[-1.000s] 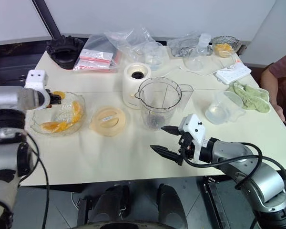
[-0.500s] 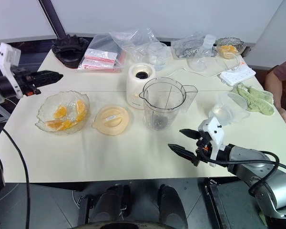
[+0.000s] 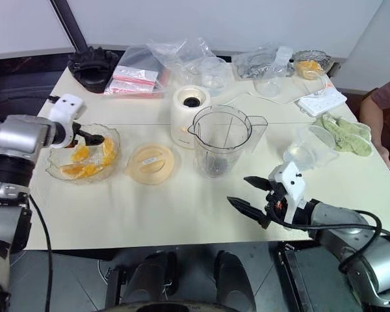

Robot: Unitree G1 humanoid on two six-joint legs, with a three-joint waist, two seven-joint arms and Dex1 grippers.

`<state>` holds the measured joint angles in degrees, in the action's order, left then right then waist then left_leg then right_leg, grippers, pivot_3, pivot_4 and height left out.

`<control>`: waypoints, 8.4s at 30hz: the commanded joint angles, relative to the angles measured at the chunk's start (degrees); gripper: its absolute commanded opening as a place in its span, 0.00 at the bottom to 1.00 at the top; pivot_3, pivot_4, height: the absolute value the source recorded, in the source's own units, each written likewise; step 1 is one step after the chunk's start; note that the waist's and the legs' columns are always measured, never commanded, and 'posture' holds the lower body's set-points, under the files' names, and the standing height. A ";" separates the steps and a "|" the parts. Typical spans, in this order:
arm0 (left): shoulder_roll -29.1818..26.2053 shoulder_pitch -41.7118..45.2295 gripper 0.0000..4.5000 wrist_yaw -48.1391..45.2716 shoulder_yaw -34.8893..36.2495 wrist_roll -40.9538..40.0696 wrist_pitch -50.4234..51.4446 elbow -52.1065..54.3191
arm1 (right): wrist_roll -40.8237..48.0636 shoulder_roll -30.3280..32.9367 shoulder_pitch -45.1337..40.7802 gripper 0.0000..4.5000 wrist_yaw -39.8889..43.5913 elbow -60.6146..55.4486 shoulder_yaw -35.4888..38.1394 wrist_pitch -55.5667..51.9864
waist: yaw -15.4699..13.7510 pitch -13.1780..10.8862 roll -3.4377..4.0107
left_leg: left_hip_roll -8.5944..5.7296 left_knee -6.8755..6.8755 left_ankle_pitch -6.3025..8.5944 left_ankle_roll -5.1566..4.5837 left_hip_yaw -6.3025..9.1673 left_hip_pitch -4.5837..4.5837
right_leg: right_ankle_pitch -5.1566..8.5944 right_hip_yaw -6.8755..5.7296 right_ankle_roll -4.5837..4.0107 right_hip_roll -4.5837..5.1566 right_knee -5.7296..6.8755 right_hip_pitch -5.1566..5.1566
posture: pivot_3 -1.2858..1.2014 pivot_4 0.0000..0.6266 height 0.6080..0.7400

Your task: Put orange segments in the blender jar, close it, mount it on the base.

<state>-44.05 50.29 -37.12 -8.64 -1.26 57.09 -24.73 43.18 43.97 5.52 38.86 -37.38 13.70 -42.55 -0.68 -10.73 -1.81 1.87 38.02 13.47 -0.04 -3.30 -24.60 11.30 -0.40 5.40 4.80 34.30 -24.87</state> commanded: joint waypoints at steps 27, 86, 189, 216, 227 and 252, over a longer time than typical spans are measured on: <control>8.06 10.75 0.99 17.82 5.64 6.68 -16.08 -43.74 | 12.65 3.71 -2.75 0.87 -4.99 -5.87 4.09 -6.55 | 0.02 0.15 -0.05 | 0.00 0.02 0.00 0.00 0.04 0.19 | -0.01 -0.05 0.01 0.05 0.17 0.08 | 0.52 0.24 1.00; 4.89 8.71 0.39 22.51 15.22 1.36 -5.84 -38.46 | 5.63 0.34 0.83 0.87 -4.27 -3.52 -0.44 -2.39 | 0.01 0.17 -0.23 | 0.10 0.02 0.00 0.02 -0.03 0.12 | -0.01 -0.01 0.00 -0.04 0.31 -0.10 | 0.52 0.24 1.00; 21.42 -7.17 0.66 -14.40 15.17 -31.48 -14.67 38.80 | -16.17 -14.44 13.83 0.87 -25.20 5.49 17.26 13.48 | -0.04 0.29 0.20 | -0.04 0.18 0.07 -0.19 0.21 0.15 | 0.09 0.13 0.13 -0.14 0.15 0.22 | 0.52 0.24 1.00; 3.37 -20.68 0.66 -12.80 12.26 -42.82 -6.63 57.63 | -30.92 -7.31 -24.70 0.87 -18.17 73.39 9.73 38.89 | 1.52 0.42 0.56 | -0.11 0.12 0.04 -0.16 0.15 0.30 | 0.07 0.23 0.10 -0.26 0.07 0.36 | 0.52 0.24 1.00; 2.86 -20.74 0.66 -10.48 11.74 -43.34 -6.72 58.13 | -34.82 -6.64 -34.72 0.87 -21.78 89.98 7.20 48.45 | 1.87 0.41 0.57 | -0.12 0.12 0.03 -0.15 0.14 0.33 | 0.07 0.26 0.10 -0.26 0.09 0.38 | 0.52 0.24 1.00; -1.09 -22.86 0.68 -6.43 13.70 -45.07 -5.55 60.67 | -36.97 -8.35 -47.98 0.01 -26.06 109.13 5.03 56.41 | 3.02 0.40 0.58 | -0.14 0.08 0.02 -0.13 0.16 0.33 | 0.07 0.27 0.11 -0.26 0.08 0.38 | 0.52 0.24 1.00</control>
<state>-44.65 27.31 -43.78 3.33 -45.70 51.99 34.35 5.94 34.69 -41.50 12.98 71.86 18.40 12.91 2.34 -10.33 -1.23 1.72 38.11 13.49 -0.17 -3.14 -24.27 11.37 -0.13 5.51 4.55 34.36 -24.47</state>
